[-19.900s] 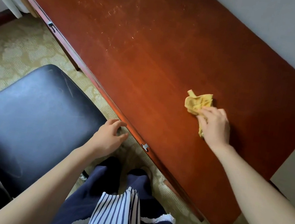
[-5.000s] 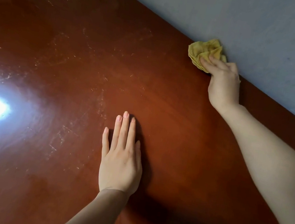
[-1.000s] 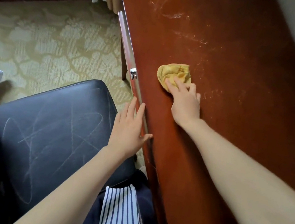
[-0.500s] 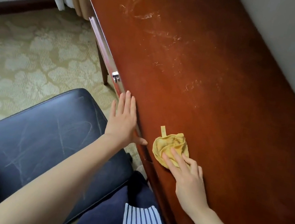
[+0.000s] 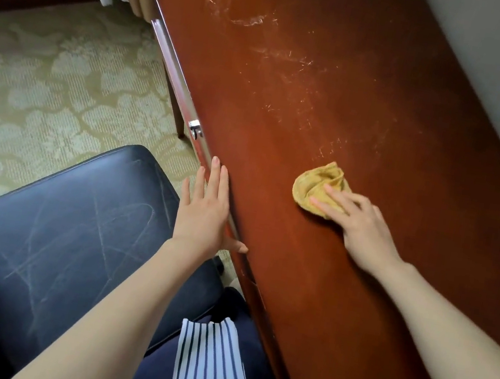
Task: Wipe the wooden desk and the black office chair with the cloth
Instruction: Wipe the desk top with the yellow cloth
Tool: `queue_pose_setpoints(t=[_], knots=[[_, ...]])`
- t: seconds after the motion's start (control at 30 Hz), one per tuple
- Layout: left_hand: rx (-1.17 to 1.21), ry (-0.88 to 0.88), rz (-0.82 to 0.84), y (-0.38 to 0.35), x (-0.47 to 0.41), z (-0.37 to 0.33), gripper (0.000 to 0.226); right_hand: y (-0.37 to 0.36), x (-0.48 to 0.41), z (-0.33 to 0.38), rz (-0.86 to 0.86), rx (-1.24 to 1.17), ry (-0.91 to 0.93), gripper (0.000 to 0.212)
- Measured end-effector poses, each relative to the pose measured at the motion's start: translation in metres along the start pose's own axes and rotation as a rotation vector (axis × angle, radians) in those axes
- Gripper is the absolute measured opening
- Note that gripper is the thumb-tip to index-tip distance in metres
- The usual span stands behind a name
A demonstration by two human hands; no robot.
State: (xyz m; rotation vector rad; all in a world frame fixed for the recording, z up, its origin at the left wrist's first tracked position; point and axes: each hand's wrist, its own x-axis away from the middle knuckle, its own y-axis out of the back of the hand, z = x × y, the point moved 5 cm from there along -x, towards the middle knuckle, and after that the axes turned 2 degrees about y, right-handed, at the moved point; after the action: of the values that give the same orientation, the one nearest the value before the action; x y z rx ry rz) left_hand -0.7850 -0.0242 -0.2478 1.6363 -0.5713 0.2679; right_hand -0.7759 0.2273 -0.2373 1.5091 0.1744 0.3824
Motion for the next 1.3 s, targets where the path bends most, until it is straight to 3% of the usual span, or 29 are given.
queue_pose_setpoints(t=[0.2,0.33,0.4,0.7,0.9,0.97,1.03,1.1,1.2,1.3], knots=[[-0.001,0.003,-0.005,0.001,-0.001,-0.001,0.142,0.011,-0.046,-0.054,0.086,-0.117,-0.326,0.076],[-0.007,0.006,-0.014,0.001,-0.002,-0.002,0.143,0.013,-0.056,-0.044,-0.056,-0.327,-0.679,0.075],[0.002,0.005,-0.012,0.0,-0.002,-0.002,0.143,0.009,-0.05,-0.022,-0.103,-0.333,-0.76,0.072],[0.127,0.015,0.029,0.0,-0.005,0.004,0.144,-0.014,0.034,0.071,-0.067,-0.288,-0.35,0.073],[0.101,-0.018,-0.123,-0.005,0.017,0.0,0.135,-0.026,0.103,0.124,-0.173,-0.241,-0.278,0.073],[0.07,-0.099,-0.122,-0.012,0.026,-0.019,0.134,-0.032,0.136,0.136,-0.161,-0.21,-0.271,0.062],[0.08,-0.116,-0.119,-0.019,0.032,-0.03,0.135,-0.039,0.163,0.138,-0.12,-0.195,-0.221,0.067],[0.069,-0.173,-0.114,-0.027,0.042,-0.047,0.135,-0.046,0.202,0.136,-0.1,-0.179,-0.24,0.076],[0.033,-0.259,-0.088,-0.044,0.058,-0.068,0.136,-0.054,0.26,0.137,-0.028,-0.188,-0.4,0.112],[-0.012,-0.293,-0.062,-0.055,0.071,-0.075,0.136,-0.056,0.3,0.124,-0.021,-0.207,-0.601,0.116]])
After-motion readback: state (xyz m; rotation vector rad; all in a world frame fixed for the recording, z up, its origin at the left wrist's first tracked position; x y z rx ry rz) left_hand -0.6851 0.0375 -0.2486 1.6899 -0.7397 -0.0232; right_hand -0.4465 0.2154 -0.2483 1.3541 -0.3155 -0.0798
